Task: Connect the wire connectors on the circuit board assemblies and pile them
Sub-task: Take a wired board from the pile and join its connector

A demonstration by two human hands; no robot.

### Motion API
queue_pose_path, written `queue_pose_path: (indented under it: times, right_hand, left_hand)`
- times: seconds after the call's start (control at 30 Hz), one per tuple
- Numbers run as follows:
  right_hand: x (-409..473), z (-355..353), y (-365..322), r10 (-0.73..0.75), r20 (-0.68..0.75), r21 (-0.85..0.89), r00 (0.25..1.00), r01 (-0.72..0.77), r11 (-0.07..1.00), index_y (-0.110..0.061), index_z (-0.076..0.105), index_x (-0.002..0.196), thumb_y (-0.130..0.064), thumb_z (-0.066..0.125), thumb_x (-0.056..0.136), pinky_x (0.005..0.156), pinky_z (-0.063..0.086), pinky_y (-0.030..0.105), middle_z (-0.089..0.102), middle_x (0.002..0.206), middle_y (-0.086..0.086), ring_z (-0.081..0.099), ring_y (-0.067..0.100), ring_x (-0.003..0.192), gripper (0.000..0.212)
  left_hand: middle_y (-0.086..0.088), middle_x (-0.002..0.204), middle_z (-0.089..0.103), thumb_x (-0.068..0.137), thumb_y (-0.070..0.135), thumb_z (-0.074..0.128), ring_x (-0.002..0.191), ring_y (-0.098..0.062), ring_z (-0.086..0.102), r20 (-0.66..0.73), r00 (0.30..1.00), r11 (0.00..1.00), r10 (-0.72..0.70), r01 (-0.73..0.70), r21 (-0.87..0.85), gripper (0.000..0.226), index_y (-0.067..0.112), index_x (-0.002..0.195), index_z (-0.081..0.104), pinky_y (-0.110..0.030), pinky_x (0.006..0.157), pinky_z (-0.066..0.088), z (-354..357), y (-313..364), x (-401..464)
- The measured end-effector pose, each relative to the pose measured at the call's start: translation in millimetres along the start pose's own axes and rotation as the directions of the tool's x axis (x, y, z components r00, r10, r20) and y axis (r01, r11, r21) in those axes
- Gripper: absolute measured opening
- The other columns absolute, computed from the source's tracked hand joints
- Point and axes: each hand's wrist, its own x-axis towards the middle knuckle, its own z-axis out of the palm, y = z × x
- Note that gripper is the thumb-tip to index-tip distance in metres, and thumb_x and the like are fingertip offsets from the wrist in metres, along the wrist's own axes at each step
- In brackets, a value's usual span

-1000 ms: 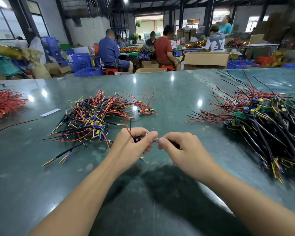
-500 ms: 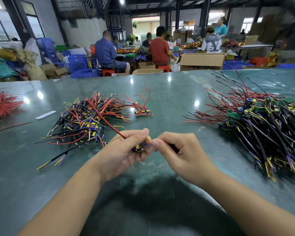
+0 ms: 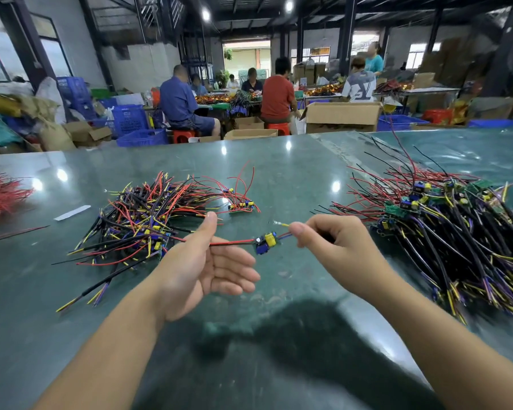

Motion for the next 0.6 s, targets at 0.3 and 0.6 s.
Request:
queue_pose_path:
  times: [0.3, 0.6]
  right_hand:
    - [5.4, -30.4, 5.5, 0.152, 0.228, 0.016, 0.962, -0.16, 0.987, -0.014, 0.066, 0.067, -0.046, 0.058, 0.087, 0.048, 0.017, 0.026, 0.027, 0.06, 0.006, 0.024, 0.017, 0.056, 0.038]
    - [16.7, -51.6, 9.2, 0.215, -0.379, 0.171, 0.9, -0.16, 0.972, -0.013, 0.066, 0.066, -0.031, 0.057, 0.094, 0.044, 0.026, 0.018, 0.04, 0.046, -0.012, 0.033, 0.007, 0.043, 0.034]
  left_hand:
    - [-0.016, 0.038, 0.052, 0.077, 0.064, 0.035, 0.03, -0.021, 0.048, -0.088, 0.995, 0.998, 0.054, -0.052, 0.022, 0.074, 0.004, 0.046, 0.065, -0.016, 0.033, 0.035, -14.3, 0.5, 0.2]
    - [-0.002, 0.042, 0.018, 0.09, 0.046, 0.044, 0.038, -0.013, 0.019, -0.018, 0.985, 0.864, 0.174, -0.161, -0.477, 0.057, 0.006, 0.05, 0.051, -0.022, 0.035, 0.025, -37.7, 7.9, 5.6]
